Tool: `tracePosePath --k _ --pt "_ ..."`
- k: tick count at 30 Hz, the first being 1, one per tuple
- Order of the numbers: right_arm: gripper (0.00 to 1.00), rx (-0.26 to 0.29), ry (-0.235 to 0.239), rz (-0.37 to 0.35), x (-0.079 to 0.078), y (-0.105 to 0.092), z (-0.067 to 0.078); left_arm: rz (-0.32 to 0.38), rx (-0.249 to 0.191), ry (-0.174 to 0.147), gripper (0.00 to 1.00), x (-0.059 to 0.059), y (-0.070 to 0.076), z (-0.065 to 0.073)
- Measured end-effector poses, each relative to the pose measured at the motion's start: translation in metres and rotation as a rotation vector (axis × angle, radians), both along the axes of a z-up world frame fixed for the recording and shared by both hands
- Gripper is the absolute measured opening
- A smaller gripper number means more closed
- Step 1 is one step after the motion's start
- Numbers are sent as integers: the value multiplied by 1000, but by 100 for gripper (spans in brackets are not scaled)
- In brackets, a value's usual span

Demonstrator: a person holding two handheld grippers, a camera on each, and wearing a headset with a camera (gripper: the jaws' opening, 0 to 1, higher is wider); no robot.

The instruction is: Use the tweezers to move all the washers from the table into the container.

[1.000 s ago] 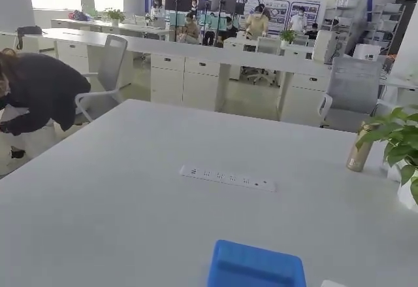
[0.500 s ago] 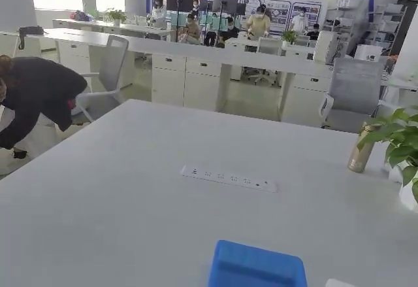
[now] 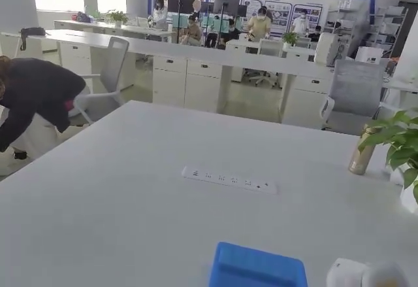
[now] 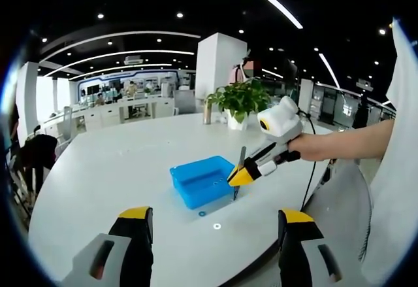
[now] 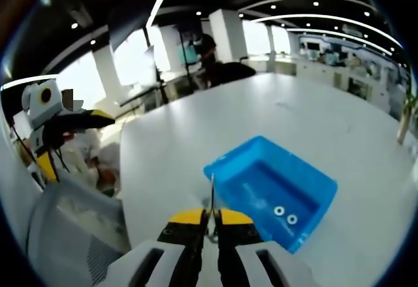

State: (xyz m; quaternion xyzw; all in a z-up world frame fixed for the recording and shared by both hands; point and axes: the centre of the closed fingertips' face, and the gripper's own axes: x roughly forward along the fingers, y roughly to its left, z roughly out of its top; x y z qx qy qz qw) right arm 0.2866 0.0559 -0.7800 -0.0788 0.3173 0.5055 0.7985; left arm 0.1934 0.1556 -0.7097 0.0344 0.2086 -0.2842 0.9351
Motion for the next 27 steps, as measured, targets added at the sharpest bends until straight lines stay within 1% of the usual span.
tracePosePath --k 3,4,12,13,15,18,20,22,24,25,27 --pt "3 16 -1 -10 11 -2 6 -2 0 -1 79 -1 0 0" --pt "3 18 -1 -10 12 -2 7 -1 0 -1 79 0 0 0" --pt "3 43 -19 -13 33 4 24 6 -2 -7 79 -1 2 1" --pt "3 54 -13 -21 38 4 25 8 0 -6 79 -1 3 1" --pt "3 69 -4 -36 46 4 25 8 0 -4 79 -2 3 0" --pt "3 104 31 -59 52 12 26 8 4 -7 79 -1 5 1" --pt "3 101 35 -74 60 10 23 10 3 -9 78 0 6 2" --pt "3 101 50 -107 73 7 18 13 4 -11 78 0 7 2" --pt "3 101 57 -123 77 6 16 18 2 -11 78 1 8 2" --pt "3 101 69 -139 82 5 13 19 2 -10 78 0 8 2" --pt "3 88 82 -158 88 3 7 19 4 -8 78 0 9 1"
